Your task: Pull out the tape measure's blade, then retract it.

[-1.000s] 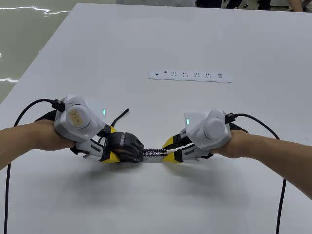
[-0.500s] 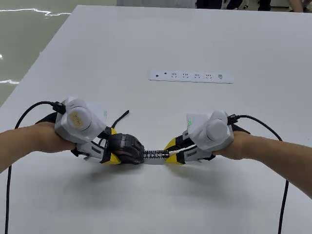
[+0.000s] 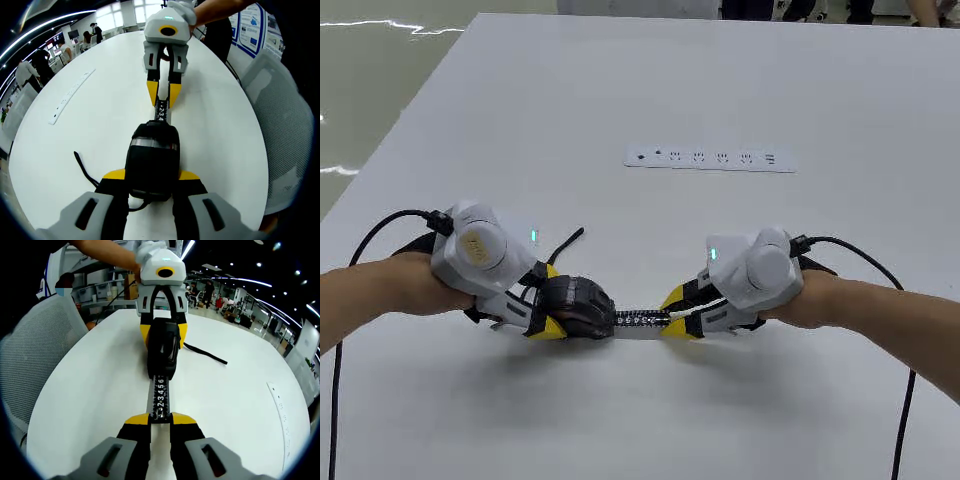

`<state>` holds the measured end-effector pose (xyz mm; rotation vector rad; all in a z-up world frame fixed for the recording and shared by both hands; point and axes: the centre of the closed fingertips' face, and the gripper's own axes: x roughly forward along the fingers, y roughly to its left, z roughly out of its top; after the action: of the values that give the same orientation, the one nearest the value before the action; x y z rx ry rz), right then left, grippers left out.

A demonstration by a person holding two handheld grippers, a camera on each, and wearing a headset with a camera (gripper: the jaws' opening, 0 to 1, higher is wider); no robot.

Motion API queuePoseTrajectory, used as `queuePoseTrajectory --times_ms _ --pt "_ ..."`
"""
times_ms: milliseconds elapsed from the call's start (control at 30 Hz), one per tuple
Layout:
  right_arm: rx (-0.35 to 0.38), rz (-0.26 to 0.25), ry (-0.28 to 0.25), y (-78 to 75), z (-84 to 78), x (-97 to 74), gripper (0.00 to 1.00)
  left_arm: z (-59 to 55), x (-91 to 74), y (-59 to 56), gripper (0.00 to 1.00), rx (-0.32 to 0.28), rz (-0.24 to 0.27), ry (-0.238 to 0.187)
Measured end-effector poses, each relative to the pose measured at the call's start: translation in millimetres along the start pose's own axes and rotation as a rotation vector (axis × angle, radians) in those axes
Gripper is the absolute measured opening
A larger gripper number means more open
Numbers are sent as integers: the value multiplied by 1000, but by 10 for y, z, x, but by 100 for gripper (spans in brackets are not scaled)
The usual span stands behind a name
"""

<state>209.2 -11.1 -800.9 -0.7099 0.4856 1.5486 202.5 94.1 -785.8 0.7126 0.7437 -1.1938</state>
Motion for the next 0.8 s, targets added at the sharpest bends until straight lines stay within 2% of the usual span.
queuePoseTrajectory --times_ms 800 --pt "-6 6 16 36 -42 -84 13 23 4 -21 29 3 -7 5"
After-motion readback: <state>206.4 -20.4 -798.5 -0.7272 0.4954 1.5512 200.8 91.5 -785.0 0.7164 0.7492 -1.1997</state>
